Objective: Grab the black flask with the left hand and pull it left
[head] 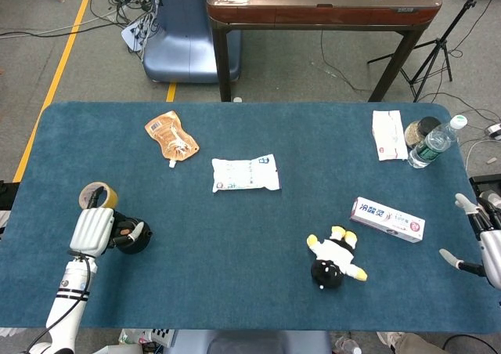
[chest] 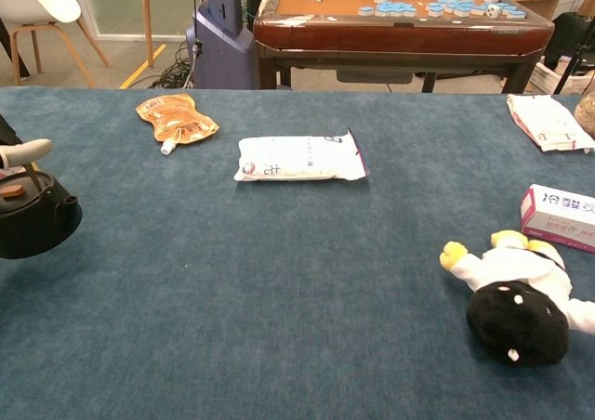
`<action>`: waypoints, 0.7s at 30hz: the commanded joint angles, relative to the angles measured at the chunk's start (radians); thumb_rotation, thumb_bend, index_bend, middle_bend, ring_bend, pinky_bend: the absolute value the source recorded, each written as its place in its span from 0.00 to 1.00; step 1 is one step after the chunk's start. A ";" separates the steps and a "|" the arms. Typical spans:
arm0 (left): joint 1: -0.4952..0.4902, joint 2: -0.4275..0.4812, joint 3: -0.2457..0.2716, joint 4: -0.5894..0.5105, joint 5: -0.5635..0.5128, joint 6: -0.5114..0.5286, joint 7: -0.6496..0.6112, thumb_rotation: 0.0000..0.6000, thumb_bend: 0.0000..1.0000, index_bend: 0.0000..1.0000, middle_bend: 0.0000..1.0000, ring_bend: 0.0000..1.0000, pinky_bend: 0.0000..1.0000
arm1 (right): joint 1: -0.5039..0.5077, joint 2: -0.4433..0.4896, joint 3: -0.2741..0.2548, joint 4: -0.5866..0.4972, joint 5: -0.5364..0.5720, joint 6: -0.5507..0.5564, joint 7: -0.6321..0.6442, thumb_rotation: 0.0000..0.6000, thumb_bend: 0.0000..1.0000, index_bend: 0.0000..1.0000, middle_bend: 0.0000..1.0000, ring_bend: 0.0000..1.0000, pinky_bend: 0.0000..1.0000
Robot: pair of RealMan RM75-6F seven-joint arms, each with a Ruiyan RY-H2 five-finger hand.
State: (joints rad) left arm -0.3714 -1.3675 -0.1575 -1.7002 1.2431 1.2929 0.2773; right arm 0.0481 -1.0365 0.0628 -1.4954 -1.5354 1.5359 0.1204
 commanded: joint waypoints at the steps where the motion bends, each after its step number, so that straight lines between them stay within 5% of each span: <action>1: 0.000 -0.002 0.001 0.003 0.004 0.002 -0.002 0.47 0.29 1.00 1.00 0.98 0.01 | -0.001 0.000 0.000 0.000 0.001 0.000 0.000 1.00 0.12 0.07 0.23 0.11 0.17; 21: -0.006 0.007 0.008 0.004 0.022 -0.001 -0.006 0.47 0.33 1.00 1.00 0.97 0.30 | -0.006 0.000 0.001 0.007 0.003 0.004 0.009 1.00 0.12 0.07 0.23 0.11 0.17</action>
State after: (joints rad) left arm -0.3774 -1.3607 -0.1496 -1.6962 1.2647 1.2919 0.2710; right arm 0.0423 -1.0361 0.0638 -1.4890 -1.5328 1.5401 0.1296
